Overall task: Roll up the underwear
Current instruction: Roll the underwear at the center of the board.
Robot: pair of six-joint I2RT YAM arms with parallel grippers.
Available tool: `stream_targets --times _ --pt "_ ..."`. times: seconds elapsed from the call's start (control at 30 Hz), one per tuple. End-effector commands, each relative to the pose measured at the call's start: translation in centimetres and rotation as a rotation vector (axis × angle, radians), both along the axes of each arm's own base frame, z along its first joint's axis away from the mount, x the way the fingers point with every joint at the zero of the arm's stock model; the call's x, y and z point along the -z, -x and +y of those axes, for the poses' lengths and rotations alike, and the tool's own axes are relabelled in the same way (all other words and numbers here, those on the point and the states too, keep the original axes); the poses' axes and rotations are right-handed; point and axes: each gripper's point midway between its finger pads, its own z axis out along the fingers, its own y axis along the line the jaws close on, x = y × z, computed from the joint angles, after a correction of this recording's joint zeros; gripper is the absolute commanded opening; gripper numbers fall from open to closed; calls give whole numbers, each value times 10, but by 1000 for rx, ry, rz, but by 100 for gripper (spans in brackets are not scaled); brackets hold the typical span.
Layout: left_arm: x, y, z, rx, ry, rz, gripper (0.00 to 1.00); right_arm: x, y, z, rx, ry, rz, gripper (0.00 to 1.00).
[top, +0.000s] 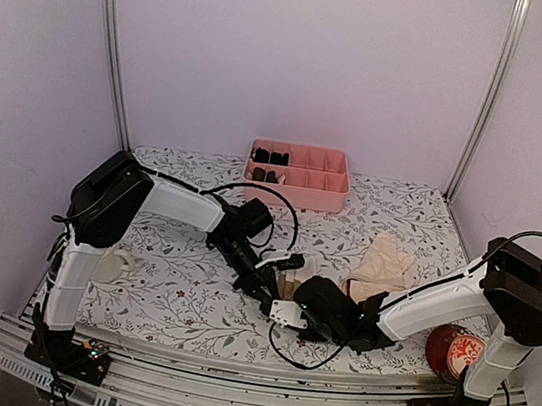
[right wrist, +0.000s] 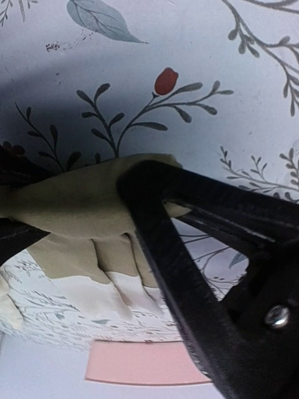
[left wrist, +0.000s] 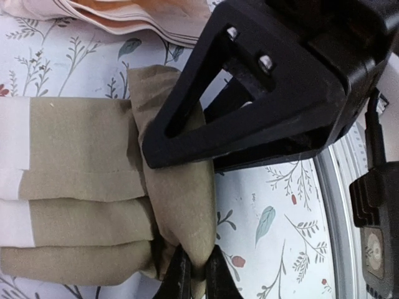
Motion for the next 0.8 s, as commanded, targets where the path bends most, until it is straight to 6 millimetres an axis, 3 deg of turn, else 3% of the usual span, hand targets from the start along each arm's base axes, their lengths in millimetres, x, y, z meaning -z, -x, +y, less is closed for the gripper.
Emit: stream_targets --times 0.0,0.03,0.1,0.23,0.4,0.5,0.77 --pt "53 17 41 -27 -227 79 0 20 8 -16 11 77 76 13" --pt "50 16 41 -28 -218 67 0 21 9 -15 9 74 93 9" --pt "42 12 40 -36 -199 32 21 24 12 -12 2 65 139 6" --pt "23 -1 40 -79 -149 -99 52 24 19 -10 -1 41 230 4" --pt "-13 -28 37 -192 -27 -310 80 18 23 -8 10 -11 326 4" --pt "-43 -38 40 -246 65 -436 88 17 26 -6 7 -30 379 4" --pt "-70 -36 57 -281 210 -714 88 30 37 -2 20 -50 599 4"
